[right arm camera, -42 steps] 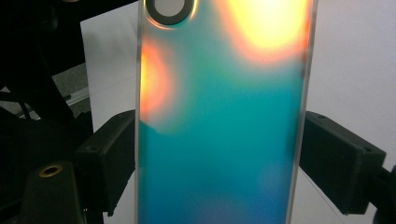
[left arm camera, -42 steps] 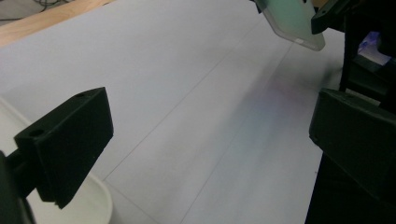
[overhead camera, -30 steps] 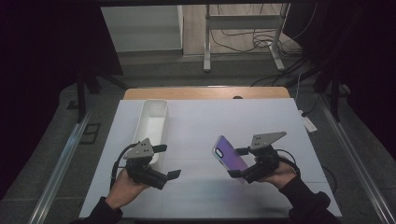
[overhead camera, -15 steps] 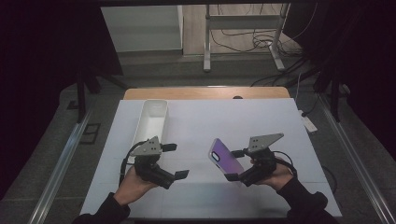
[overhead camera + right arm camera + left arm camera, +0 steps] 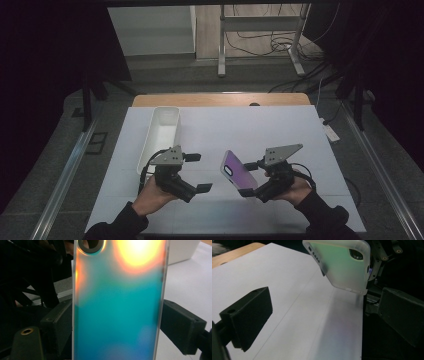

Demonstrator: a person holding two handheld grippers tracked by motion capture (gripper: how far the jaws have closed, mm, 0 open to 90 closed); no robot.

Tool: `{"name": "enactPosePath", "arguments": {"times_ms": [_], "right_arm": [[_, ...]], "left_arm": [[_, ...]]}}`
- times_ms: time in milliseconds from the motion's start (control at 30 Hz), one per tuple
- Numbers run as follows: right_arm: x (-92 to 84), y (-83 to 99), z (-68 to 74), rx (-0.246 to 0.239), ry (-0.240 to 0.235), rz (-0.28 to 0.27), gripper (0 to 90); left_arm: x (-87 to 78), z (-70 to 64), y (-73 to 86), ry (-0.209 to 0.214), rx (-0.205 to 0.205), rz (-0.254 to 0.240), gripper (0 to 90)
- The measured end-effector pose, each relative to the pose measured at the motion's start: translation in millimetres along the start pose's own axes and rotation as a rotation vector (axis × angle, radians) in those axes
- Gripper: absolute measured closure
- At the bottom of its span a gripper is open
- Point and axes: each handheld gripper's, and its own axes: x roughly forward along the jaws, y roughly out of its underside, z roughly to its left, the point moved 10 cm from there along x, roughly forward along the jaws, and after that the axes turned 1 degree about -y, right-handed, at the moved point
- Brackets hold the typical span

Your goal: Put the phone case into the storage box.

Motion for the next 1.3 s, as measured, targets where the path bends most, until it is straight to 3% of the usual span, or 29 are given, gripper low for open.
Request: {"name": "enactPosePath", "arguments": {"times_ms": [667,1300], "right_arm": [[6.1,-5.1,13.9,-0.034,-0.085,-0.028,16.7],[10.8,-6.9,23.9,-0.026,-0.149,-0.033,16.7]], "left_arm": [[16.9,-12.3,-14.3,0.111,0.027,-0.047,0.6],[22.4,-21.0,-25.0,0.217,0.032,-0.108,3.9]]}}
